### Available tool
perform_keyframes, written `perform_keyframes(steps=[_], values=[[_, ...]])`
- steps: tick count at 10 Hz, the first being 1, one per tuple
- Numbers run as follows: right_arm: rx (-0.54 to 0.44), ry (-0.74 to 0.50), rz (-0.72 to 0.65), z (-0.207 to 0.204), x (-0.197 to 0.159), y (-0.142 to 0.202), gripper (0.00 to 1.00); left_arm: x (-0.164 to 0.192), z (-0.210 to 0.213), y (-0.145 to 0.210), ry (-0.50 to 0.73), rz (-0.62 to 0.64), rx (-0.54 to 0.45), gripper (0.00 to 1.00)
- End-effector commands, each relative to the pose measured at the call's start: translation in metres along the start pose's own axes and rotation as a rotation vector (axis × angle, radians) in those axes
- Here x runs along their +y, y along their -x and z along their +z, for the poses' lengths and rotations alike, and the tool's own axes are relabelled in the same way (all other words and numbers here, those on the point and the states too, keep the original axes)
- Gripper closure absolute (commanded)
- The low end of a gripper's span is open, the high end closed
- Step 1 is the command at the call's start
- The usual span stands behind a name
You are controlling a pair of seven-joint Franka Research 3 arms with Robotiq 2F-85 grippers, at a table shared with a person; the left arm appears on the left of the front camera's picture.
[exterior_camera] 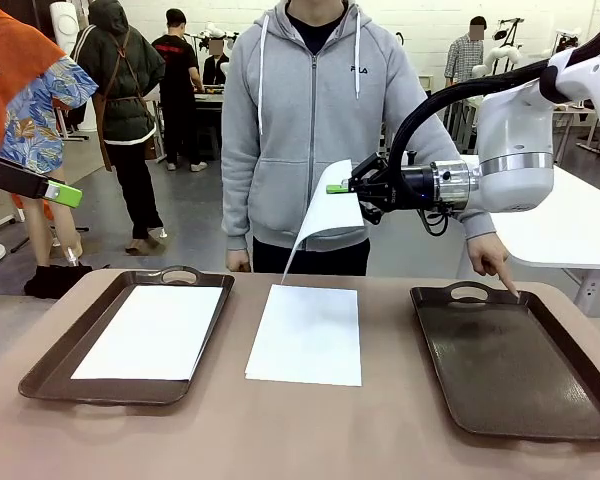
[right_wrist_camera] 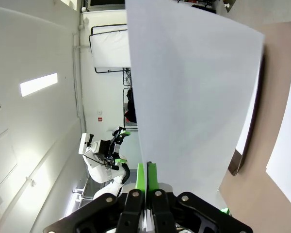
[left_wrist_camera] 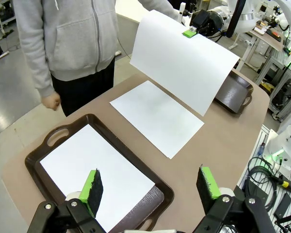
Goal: Sort the A4 documents.
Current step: Place the A4 Paper in the designated Handle tray.
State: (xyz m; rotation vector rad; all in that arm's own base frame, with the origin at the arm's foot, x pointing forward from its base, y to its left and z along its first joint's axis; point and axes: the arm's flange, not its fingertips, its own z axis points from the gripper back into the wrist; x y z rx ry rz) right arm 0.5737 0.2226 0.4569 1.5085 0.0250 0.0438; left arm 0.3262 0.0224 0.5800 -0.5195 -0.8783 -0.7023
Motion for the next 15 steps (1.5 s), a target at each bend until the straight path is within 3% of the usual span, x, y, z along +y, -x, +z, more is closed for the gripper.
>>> perform_keyframes(steps=[1,3,5,9,12,15], values=[[0.037,-0.048,0.018,0.020,0.015,0.038,0.99,0.000,-0.001,0.000,0.006,-0.004,-0.001,0.00],[0.052,-0.077,0.018,0.057,0.017,0.061,0.99,0.000,-0.001,0.000,0.006,-0.004,-0.001,0.00],[0.146,-0.050,0.009,0.086,0.014,0.085,0.99,0.000,-0.001,0.000,0.006,-0.004,-0.001,0.00],[0.143,0.182,0.028,0.143,-0.017,0.128,0.99,0.000,-0.001,0.000,0.006,-0.004,-0.001,0.00],[0.043,0.308,0.043,0.187,-0.053,0.141,0.99,0.000,-0.001,0.000,0.006,-0.004,-0.001,0.00],[-0.071,0.472,-0.006,0.222,-0.084,0.129,0.99,0.000,-0.001,0.000,0.006,-0.004,-0.001,0.00]])
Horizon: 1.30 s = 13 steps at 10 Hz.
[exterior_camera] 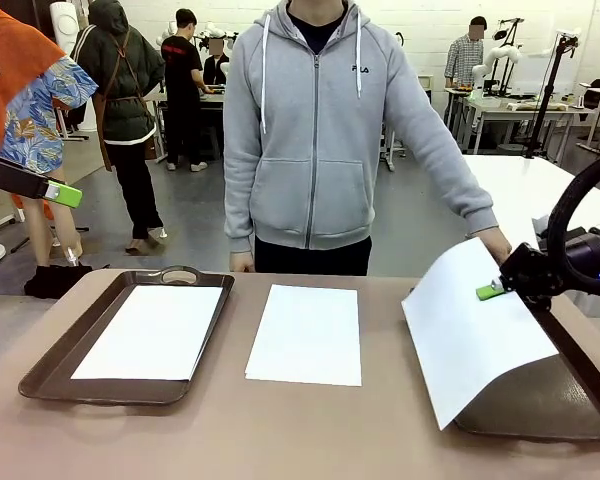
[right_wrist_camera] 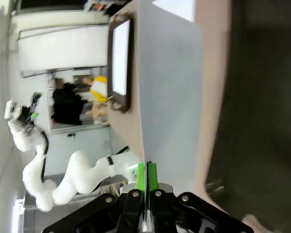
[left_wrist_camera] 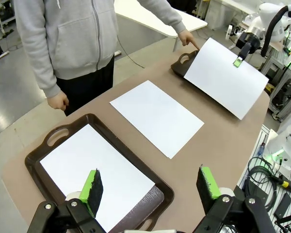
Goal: Sort the A4 documents.
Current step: Place the A4 Paper in the designated Handle tray.
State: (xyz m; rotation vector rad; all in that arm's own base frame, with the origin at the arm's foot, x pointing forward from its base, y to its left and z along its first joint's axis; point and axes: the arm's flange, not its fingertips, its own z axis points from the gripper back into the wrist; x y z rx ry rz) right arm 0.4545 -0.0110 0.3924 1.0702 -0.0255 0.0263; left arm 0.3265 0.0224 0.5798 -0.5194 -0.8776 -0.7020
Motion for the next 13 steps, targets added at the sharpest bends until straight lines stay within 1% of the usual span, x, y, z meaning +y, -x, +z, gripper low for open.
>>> perform_keyframes(steps=[1,3,5,6,8,10,13], values=[[-0.048,0.049,-0.037,0.001,-0.013,-0.007,0.99,0.000,0.000,0.000,0.006,-0.004,-0.002,0.00],[-0.069,0.088,-0.053,0.014,-0.018,-0.025,0.99,0.000,0.000,0.000,0.006,-0.004,-0.002,0.00],[-0.061,0.172,-0.081,0.025,-0.020,-0.037,0.99,0.000,0.000,0.000,0.006,-0.004,-0.002,0.00],[-0.047,0.240,-0.094,0.032,-0.021,-0.043,0.99,0.000,0.000,0.000,0.006,-0.004,-0.002,0.00],[-0.025,0.315,-0.099,0.039,-0.018,-0.052,0.99,0.000,0.000,0.000,0.006,-0.004,-0.002,0.00],[0.032,0.405,-0.115,0.039,-0.018,-0.059,0.99,0.000,0.000,0.000,0.006,-0.004,-0.002,0.00],[0.074,0.408,-0.099,0.030,-0.022,-0.068,0.99,0.000,0.000,0.000,0.006,-0.004,-0.002,0.00]])
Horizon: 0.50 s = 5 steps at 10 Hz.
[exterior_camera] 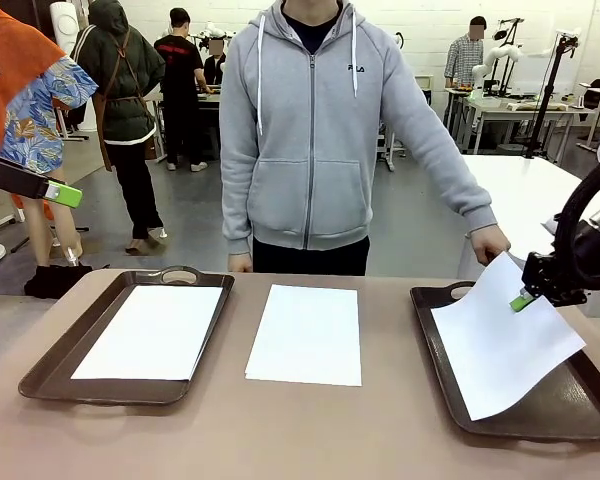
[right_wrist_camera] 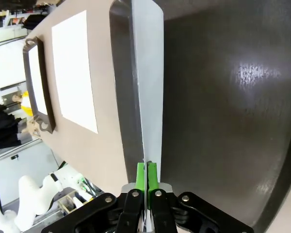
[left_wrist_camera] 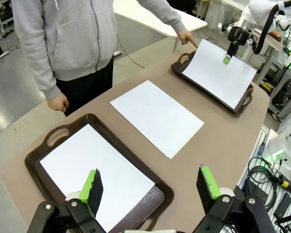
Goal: Sort the A4 documents.
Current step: Place the A4 Paper in the designated Handle tray.
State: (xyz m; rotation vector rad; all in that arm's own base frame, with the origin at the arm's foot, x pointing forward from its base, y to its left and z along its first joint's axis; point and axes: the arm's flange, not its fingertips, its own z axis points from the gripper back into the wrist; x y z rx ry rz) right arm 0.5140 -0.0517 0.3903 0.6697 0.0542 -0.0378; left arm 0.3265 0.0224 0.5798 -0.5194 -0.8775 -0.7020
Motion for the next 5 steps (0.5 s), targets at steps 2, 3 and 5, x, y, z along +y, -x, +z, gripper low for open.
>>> perform_keyframes(steps=[2,3,5], values=[[0.023,-0.019,0.015,-0.008,0.001,-0.014,0.99,0.000,0.000,0.000,0.006,-0.004,-0.002,0.00],[0.009,-0.034,0.021,-0.009,-0.002,-0.014,0.99,0.000,0.000,0.000,0.006,-0.004,-0.002,0.00],[-0.022,-0.037,0.012,-0.007,-0.013,-0.010,0.99,0.000,0.000,0.000,0.006,-0.004,-0.002,0.00]])
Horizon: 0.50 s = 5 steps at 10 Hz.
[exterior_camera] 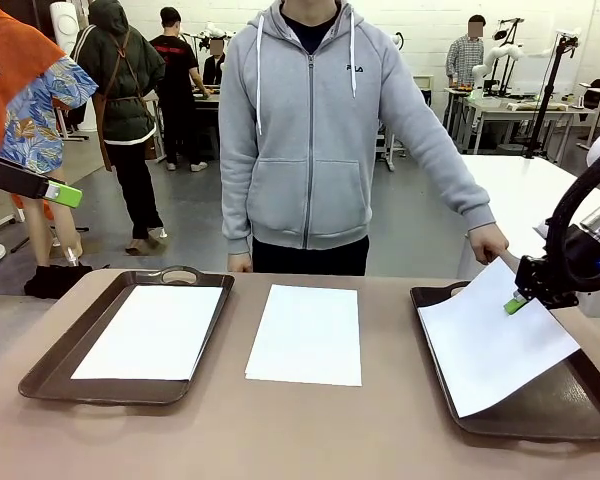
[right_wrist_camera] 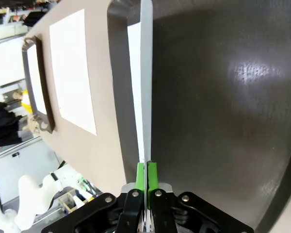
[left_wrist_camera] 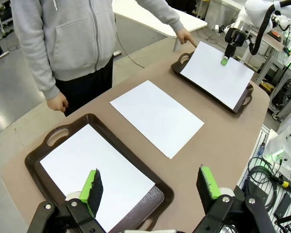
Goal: Sort the A4 documents.
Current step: Place the A4 Paper in the designated Handle tray.
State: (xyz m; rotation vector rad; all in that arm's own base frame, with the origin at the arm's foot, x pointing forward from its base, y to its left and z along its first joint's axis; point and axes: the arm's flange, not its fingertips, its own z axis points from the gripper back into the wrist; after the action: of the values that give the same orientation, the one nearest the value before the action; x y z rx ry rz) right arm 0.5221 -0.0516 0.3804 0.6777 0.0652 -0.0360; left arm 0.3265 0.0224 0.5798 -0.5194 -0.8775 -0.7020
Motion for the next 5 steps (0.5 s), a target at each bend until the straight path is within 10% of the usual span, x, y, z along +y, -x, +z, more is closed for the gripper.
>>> perform_keyframes(steps=[1,5], values=[[-0.053,-0.028,0.006,0.001,-0.014,0.002,0.99,0.000,0.000,0.000,0.006,-0.004,-0.002,0.00],[-0.087,-0.085,0.035,-0.021,-0.032,0.000,0.99,0.000,0.000,0.000,0.006,-0.004,-0.002,0.00]])
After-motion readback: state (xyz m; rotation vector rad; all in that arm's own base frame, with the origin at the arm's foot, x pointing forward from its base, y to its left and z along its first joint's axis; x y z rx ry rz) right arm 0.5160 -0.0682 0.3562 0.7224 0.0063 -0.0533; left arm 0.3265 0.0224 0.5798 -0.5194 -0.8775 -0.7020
